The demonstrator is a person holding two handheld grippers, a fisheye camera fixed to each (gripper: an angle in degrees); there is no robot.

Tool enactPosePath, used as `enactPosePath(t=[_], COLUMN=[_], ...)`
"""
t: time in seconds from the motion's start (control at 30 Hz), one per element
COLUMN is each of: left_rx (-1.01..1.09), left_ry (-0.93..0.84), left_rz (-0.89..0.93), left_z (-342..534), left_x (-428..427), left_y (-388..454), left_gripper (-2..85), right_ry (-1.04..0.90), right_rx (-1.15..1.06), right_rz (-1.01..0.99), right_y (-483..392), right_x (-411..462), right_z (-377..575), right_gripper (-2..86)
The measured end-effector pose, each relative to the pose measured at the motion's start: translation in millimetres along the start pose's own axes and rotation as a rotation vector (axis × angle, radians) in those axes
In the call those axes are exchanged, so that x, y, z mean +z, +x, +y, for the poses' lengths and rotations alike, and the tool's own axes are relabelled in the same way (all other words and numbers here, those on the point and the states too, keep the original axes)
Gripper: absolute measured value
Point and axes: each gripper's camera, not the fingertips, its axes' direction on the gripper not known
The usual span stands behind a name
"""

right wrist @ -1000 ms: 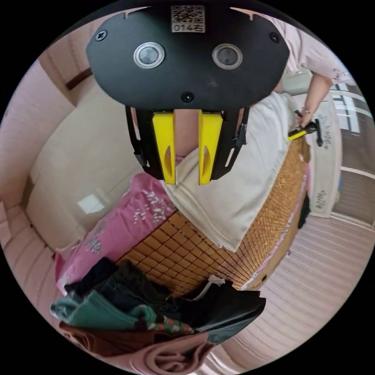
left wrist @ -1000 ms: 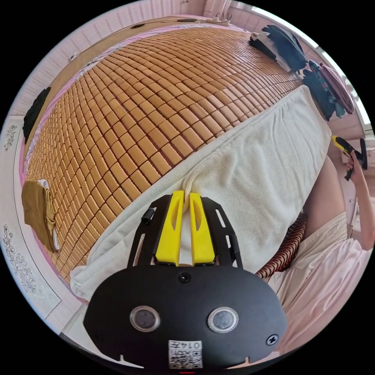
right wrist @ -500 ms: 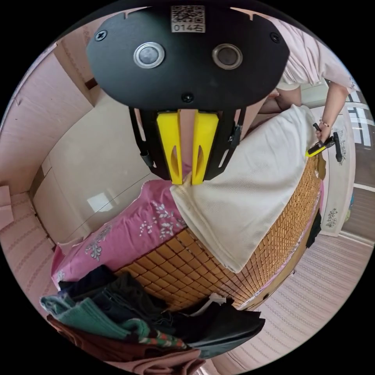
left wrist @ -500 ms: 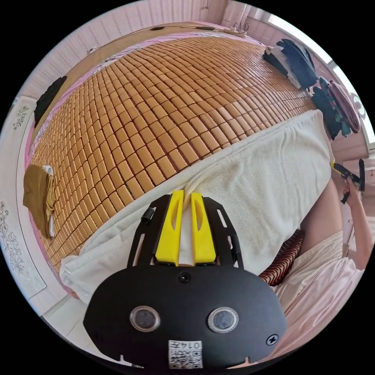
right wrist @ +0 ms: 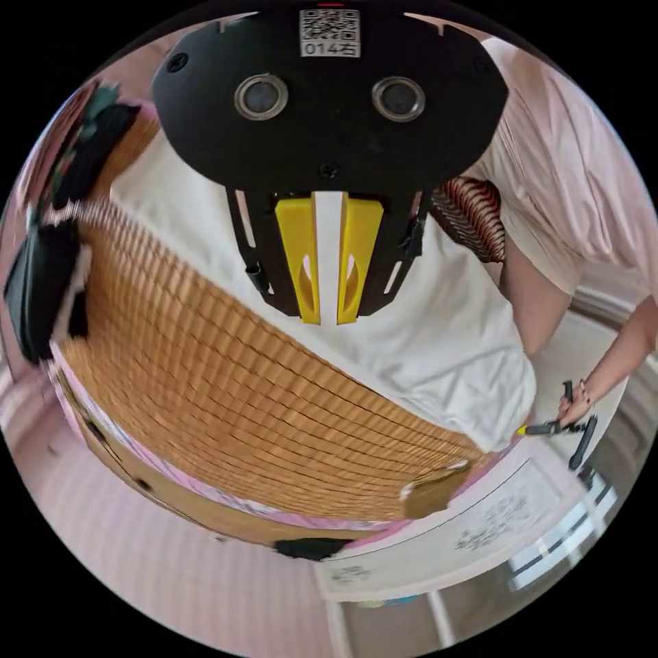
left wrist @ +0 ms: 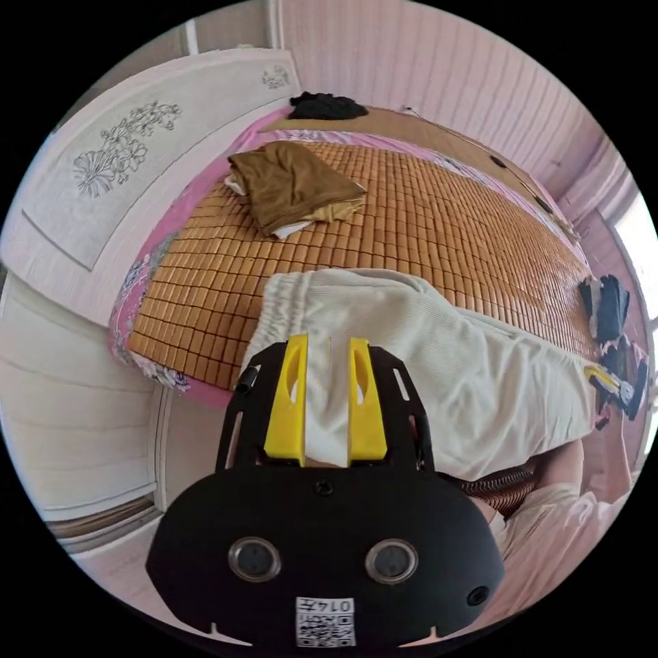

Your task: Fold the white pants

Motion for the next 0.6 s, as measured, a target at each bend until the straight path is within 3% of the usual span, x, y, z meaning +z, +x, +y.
enactPosePath(t=[0.17, 0.3, 0.43, 0.6], left_rx=[-0.133, -0.146, -0.067, -0.043], left_ry=[0.046, -0.188, -0.110, 0.027], left_rz=[0.001, 0.097, 0.083, 0.064], left_z=[-15, -22, -15, -16], left_x=[9, 67, 59, 28], left_y=[-48, -62, -62, -79], left_gripper=[13.8, 10.8, 2.9, 1.3], right_ry=[-0.103, -0.313, -0.320, -0.303], right_rx=[-0.262, -0.370, -0.343, -0.306], right_rz=[0.024, 0.101, -0.001, -0.040], right_y=[-85, -115, -108, -100], right_x=[87, 157, 153, 173], right_z=[-96, -124, -140, -151], right_gripper=[7.8, 5.2, 1.8, 2.0])
